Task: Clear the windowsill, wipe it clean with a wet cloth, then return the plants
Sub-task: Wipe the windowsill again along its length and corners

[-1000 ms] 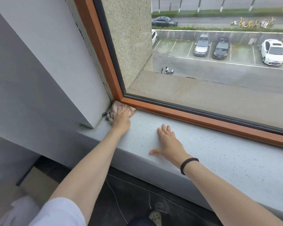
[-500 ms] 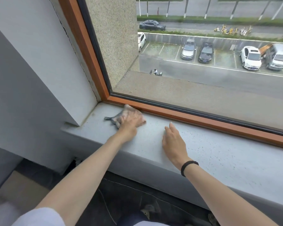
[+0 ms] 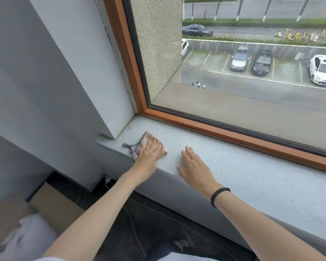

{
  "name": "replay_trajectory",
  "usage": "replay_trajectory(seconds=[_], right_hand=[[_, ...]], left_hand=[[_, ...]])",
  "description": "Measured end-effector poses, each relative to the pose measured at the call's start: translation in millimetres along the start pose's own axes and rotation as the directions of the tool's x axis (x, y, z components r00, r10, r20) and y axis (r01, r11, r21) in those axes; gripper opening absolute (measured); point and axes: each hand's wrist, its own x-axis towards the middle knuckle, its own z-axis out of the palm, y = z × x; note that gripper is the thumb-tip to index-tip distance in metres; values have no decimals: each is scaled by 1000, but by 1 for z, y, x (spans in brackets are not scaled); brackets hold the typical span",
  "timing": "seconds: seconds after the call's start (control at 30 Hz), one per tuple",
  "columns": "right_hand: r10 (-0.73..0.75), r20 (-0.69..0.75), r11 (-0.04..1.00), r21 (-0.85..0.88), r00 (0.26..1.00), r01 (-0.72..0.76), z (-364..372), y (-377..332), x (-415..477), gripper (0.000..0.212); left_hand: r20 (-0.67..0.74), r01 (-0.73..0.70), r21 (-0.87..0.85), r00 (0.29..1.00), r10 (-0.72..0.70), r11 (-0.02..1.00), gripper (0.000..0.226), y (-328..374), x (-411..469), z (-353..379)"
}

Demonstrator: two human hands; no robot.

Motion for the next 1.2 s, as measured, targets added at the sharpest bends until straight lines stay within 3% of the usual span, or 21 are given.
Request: replay_trajectory(seconds=[0.1,0.2,0.27,0.37,0.53,0.6,0.73,0.87,0.97,1.2], right_hand=[[-14,111,996,-83,994,23,2,-4,5,84],[6,139,993,-116,990,10,2,-9,7,94],[21,149,993,-118,989,-3,0,-13,7,95],[23,151,993,-118,988,-5,-2,-14,5,95],[27,154,994,-113,988,-10,-2,-15,5,95],[24,159,993,-115,987,-6,-2,-15,5,96],[26,152,995,-102,988,-10,-4,-15,1,94],[28,172,994,-106,985,-10,-3,-15,4,98],[30,176,995,-102,984,-12,-2,-14,7,97],[27,165,995,-103,986,-10,-2,-11,6,94]], left_hand=[[25,-160,40,987,159,986,89,-3,-16,6],[10,-7,50,1000,6,999,94,-42,17,-11],[14,100,98,995,-102,990,88,-55,42,-25],[-40,153,139,988,-149,978,78,-42,49,-28],[-38,-59,116,997,64,991,90,-29,-13,-14],[-59,-17,151,998,26,988,86,-45,7,-23],[-77,162,153,985,-152,975,57,-38,51,-39],[-83,68,221,995,-51,973,46,-30,13,-38],[-97,20,246,995,4,969,56,-41,-2,-43],[-70,151,228,988,-138,962,44,-40,50,-52]])
